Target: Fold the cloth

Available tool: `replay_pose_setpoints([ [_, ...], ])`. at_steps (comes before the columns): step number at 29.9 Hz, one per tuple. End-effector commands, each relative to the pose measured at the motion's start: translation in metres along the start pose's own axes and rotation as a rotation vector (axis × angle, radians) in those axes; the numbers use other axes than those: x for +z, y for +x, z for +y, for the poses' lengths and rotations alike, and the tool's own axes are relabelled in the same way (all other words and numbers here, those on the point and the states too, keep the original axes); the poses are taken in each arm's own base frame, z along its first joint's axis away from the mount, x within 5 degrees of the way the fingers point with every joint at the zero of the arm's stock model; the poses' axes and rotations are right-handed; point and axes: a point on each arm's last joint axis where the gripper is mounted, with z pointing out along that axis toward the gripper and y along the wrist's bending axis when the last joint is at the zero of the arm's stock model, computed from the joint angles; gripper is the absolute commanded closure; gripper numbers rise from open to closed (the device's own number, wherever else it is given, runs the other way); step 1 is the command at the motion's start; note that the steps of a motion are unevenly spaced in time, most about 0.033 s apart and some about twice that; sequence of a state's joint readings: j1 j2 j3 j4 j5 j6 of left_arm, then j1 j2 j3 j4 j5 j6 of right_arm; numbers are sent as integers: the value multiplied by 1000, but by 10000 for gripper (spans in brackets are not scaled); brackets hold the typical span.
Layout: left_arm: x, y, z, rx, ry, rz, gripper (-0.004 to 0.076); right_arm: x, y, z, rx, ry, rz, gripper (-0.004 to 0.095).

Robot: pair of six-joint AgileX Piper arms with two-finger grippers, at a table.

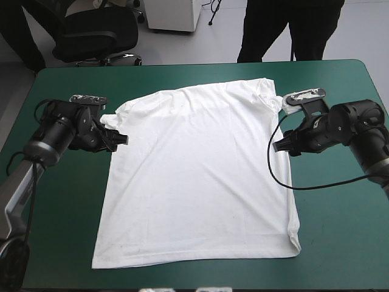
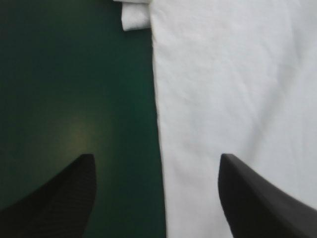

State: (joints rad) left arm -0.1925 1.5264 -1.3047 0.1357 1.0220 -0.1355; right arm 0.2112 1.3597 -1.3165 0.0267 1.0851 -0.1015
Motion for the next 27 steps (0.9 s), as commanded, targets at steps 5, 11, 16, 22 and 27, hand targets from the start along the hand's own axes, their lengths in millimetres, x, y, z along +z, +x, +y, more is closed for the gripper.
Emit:
replay_pose_setpoints([
  [5,36,-38,16,-65,29,-2,225,-3,-13,-1,-36,12,-72,334],
  [11,70,-52,11,-68,64,24,265,2,-18,-2,-45,13,-75,341],
  [16,101,-48,5,-66,100,110,311,7,-21,-3,-55,17,-83,344],
  [22,113,-46,4,-68,107,140,358,16,-27,-5,-65,32,-71,344],
  [27,113,-46,3,-69,109,143,568,21,-39,-7,-73,48,-90,344],
])
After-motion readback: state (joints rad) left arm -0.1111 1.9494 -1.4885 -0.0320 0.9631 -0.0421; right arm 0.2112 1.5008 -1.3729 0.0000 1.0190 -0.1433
